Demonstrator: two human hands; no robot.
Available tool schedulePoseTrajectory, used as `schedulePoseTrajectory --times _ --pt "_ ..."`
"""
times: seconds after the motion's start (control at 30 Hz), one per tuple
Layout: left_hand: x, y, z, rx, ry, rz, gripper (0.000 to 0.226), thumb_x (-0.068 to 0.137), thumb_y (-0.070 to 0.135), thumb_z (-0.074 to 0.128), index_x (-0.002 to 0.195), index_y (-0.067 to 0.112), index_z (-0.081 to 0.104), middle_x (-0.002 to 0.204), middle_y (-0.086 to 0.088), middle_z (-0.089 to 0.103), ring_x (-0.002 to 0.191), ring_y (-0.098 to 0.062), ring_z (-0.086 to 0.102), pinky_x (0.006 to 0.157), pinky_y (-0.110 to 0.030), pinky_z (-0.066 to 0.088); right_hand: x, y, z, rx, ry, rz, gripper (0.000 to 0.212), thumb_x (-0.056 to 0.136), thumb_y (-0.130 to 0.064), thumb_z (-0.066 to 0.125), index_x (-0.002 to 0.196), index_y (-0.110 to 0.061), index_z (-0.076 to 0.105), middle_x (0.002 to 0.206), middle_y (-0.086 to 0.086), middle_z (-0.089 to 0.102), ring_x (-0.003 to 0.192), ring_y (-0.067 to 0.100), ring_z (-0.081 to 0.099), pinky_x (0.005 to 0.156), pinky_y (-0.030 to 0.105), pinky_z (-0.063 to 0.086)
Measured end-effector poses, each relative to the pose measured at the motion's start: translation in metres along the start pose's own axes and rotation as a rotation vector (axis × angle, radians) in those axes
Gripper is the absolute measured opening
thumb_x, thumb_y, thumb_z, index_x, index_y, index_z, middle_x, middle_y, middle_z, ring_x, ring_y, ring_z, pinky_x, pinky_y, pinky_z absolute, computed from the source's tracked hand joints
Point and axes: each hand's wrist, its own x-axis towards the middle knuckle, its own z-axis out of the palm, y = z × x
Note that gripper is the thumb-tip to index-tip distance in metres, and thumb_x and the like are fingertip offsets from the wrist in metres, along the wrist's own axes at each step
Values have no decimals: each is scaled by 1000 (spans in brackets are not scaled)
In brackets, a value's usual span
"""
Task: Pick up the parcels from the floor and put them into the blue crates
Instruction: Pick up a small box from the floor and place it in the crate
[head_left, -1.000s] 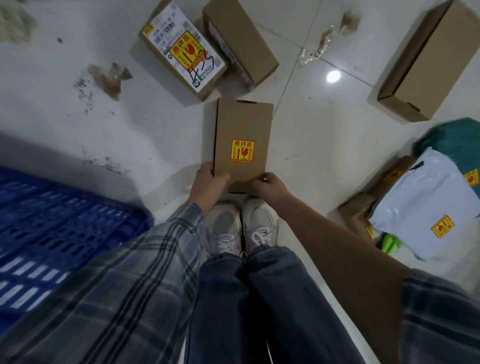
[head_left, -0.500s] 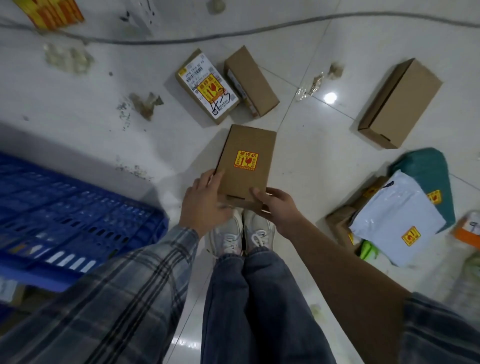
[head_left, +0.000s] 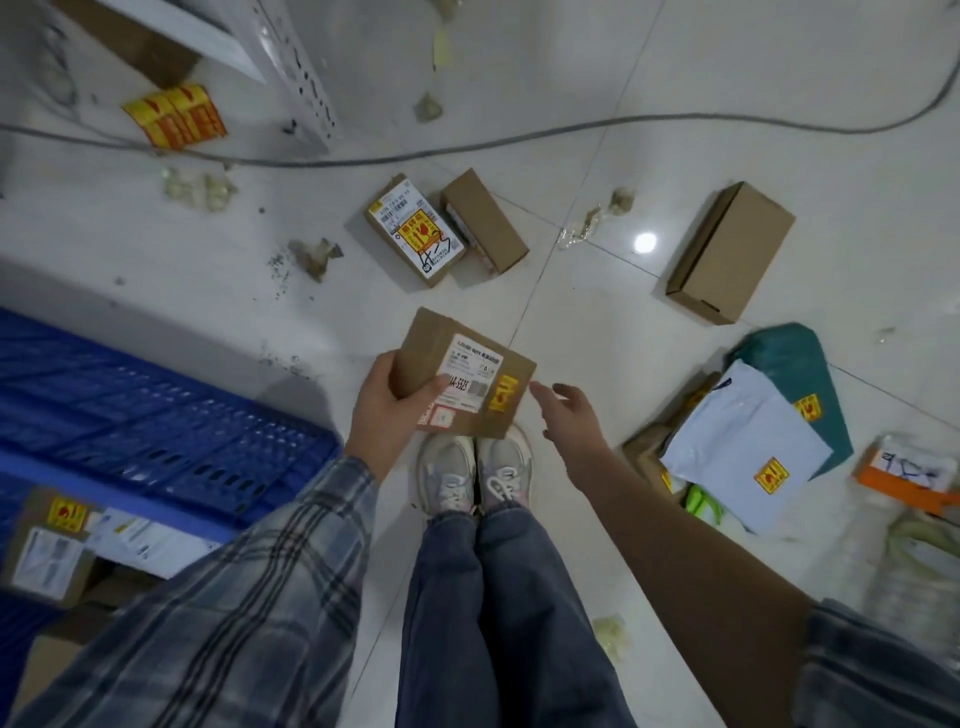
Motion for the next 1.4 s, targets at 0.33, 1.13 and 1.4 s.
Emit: schedulePoseTrajectory --times 0.33,1.13,1.4 --pt "-58 28 -57 -529 -67 -204 32 92 30 55 120 15 62 112 -3 71 97 -14 69 77 -24 55 -49 -39 -45 78 -370 -122 47 88 -28 61 133 -21 49 110 -2 66 101 16 63 82 33 54" --pt "-182 -95 -188 -733 566 -56 34 94 25 55 124 10 57 114 -5 67 100 -17 66 83 -28 56 -163 -31 139 -361 -544 -420 55 86 -32 62 138 -21 46 114 -2 65 109 18 61 90 37 52" --pt "-242 -174 -278 -878 687 -114 31 94 24 57 121 10 55 112 -6 66 84 -5 68 67 -18 55 -234 25 248 -515 -557 -483 49 85 -31 64 130 -21 45 123 5 61 114 22 58 95 41 51"
